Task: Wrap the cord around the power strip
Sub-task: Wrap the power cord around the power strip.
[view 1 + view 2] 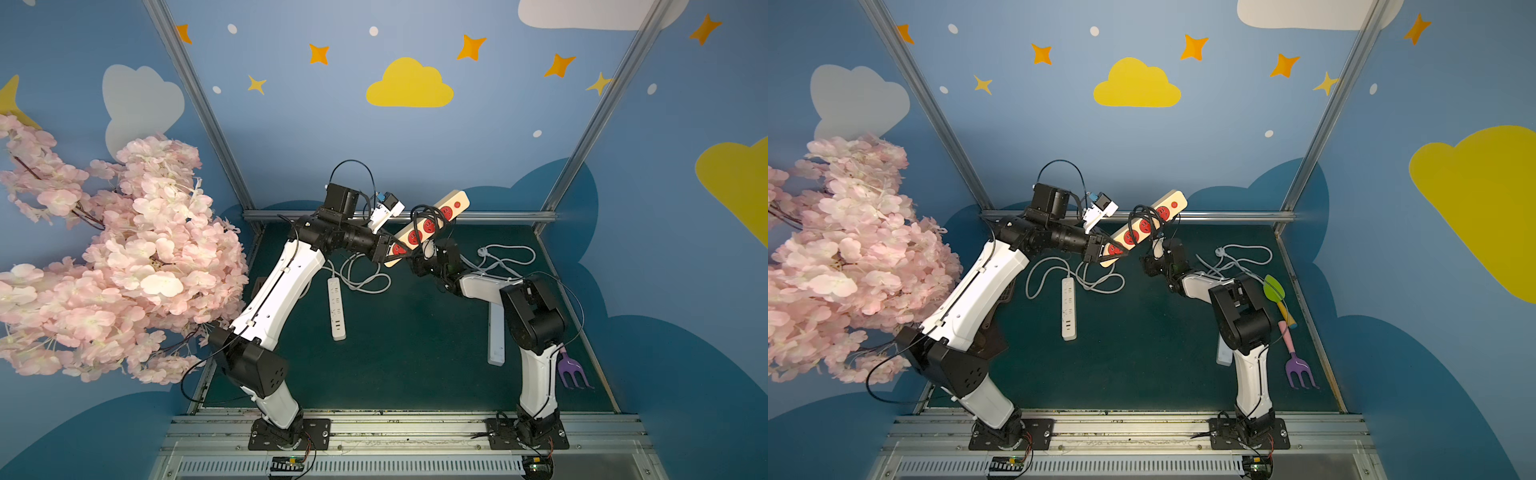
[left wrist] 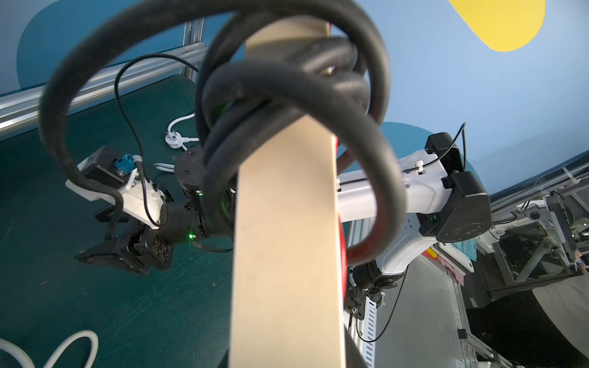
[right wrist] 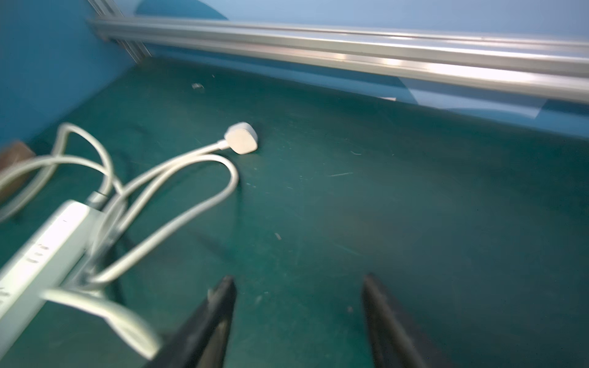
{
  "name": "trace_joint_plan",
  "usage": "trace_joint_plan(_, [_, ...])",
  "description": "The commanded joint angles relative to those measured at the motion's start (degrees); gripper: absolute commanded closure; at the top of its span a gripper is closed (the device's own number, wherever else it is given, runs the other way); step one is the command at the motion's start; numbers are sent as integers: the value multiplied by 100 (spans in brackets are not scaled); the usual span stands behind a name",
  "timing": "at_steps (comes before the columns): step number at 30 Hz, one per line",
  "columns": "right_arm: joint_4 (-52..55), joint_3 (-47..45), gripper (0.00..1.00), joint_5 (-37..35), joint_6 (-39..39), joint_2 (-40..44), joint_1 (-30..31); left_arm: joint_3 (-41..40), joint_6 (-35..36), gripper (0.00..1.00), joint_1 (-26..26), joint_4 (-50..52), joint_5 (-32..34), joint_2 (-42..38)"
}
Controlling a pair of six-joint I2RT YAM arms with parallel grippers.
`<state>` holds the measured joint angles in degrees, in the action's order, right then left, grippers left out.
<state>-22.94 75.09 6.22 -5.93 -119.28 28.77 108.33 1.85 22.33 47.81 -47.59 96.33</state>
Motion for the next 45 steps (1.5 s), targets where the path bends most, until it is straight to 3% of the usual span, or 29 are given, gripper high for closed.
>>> trace_joint_plan(1, [-76,105,63,-310,55,-101,58,197,-221,97,-142,-680,-307,-127])
trace_joint_plan(4, [84,-85,87,-600,359,142,121,114,-510,97,-347,-942,-280,-176])
trace_joint_plan(8, [530,-609,99,-1124,945,778,252,153,-721,97,-896,-1079,-98,-151])
trace_joint_plan(14, [1519,-1381,100,-2666,1672,1900,673,496,-475,97,-1512,-660,1108,164])
trace_joint_plan(17, [2014,-1454,100,-3179,2458,2252,1061,555,-477,97,-1574,-685,1985,345])
trace_joint_plan(22, [1376,-1682,100,-4232,4148,2667,1794,889,334,97,-1136,-37,3236,864])
trace_joint_plan(24, [1381,-1546,100,-4300,4578,2867,1868,883,682,97,-951,344,3713,1070])
trace_joint_plan(28, [1610,-1069,100,-4200,5128,3241,1814,557,1248,97,-669,1041,3896,1228])
trace_joint_plan(33, [1949,-271,100,-3838,5447,3251,1437,-233,1665,97,-317,1541,3378,942])
trace_joint_plan(40, [3238,1379,100,-2508,5346,2434,544,-794,2587,97,438,2106,1132,415])
trace_joint_plan(45, [4719,2706,100,-1430,5273,1681,-121,-937,3127,97,695,2389,89,89])
